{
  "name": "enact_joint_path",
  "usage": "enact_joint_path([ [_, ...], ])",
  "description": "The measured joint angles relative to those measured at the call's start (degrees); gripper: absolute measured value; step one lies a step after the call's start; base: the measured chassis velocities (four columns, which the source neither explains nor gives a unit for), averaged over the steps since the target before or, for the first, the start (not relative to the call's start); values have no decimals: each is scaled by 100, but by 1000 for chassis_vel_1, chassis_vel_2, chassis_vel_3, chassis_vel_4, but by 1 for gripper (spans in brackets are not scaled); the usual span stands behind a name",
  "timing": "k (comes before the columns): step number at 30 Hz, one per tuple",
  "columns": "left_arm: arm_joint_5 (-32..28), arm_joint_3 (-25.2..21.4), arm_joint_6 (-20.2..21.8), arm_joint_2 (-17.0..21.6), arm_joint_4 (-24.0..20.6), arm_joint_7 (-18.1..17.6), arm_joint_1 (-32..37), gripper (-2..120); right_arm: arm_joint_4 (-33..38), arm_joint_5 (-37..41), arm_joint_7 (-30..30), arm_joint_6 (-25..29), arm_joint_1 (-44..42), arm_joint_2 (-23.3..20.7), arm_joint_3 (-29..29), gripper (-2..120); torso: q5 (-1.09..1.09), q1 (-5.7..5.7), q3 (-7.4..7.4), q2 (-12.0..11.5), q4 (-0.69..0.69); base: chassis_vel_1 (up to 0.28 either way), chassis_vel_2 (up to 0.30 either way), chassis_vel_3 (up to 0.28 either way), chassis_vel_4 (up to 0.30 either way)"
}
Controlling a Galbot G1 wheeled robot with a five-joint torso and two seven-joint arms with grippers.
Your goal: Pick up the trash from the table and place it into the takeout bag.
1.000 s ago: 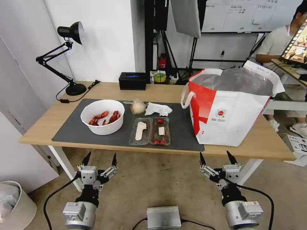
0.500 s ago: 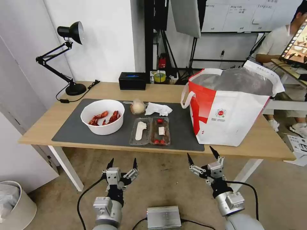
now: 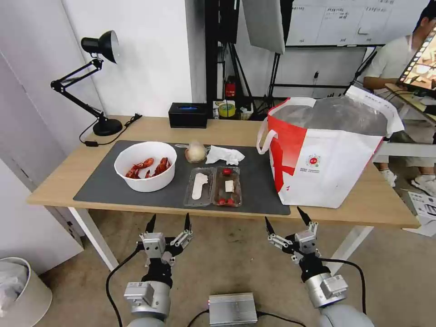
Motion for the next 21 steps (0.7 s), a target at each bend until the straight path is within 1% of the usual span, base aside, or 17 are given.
enact_joint_path([
  [6, -115, 18, -46, 2, -1, 17, -27, 100, 6, 8, 6, 15, -5, 0, 3, 100, 0, 0, 0, 1, 0, 0, 0, 0, 0],
  [8, -275, 58, -28, 3, 17, 22, -48, 100, 5, 9, 19, 20, 13, -2, -8, 100, 0, 0, 0, 1, 0, 0, 0, 0, 0],
  [9, -422, 87, 67, 5, 29, 26, -77, 100, 5, 11, 33, 22, 22, -6, -24, 100, 0, 0, 0, 1, 0, 0, 0, 0, 0],
  [10, -422, 87, 67, 5, 29, 26, -77, 100, 5, 11, 33, 22, 22, -6, -24, 100, 0, 0, 0, 1, 0, 0, 0, 0, 0],
  [13, -1140, 204, 587, 9, 99, -36, -204, 100, 16, 52, 133, 23, 48, -46, -97, 100, 0, 0, 0, 1, 0, 0, 0, 0, 0],
  [14, -1140, 204, 587, 9, 99, -36, -204, 100, 16, 52, 133, 23, 48, -46, -97, 100, 0, 0, 0, 1, 0, 0, 0, 0, 0],
  [16, -1736, 307, 920, 10, 79, -134, -275, 100, 22, 79, 143, 23, 63, -70, -103, 100, 0, 0, 0, 1, 0, 0, 0, 0, 0],
  [17, -2145, 367, 1110, 9, 27, -188, -323, 100, 22, 90, 144, 23, 69, -77, -103, 100, 0, 1, 0, 1, 0, 0, 0, 0, 0],
  [18, -2145, 367, 1110, 9, 27, -188, -323, 100, 22, 90, 144, 23, 69, -77, -103, 100, 0, 1, 0, 1, 0, 0, 0, 0, 0],
  [19, -2603, 419, 1288, 9, -42, -277, -397, 100, 22, 101, 144, 23, 78, -79, -104, 100, 0, 1, 0, 1, 0, 0, 0, 0, 0],
  [20, -2938, 442, 1382, 8, -89, -341, -450, 100, 22, 102, 144, 23, 79, -75, -108, 100, 0, 1, 0, 1, 0, 0, 0, 0, 0],
  [21, -2938, 442, 1382, 8, -89, -341, -450, 100, 22, 102, 144, 23, 79, -75, -108, 100, 0, 1, 0, 1, 0, 0, 0, 0, 0],
])
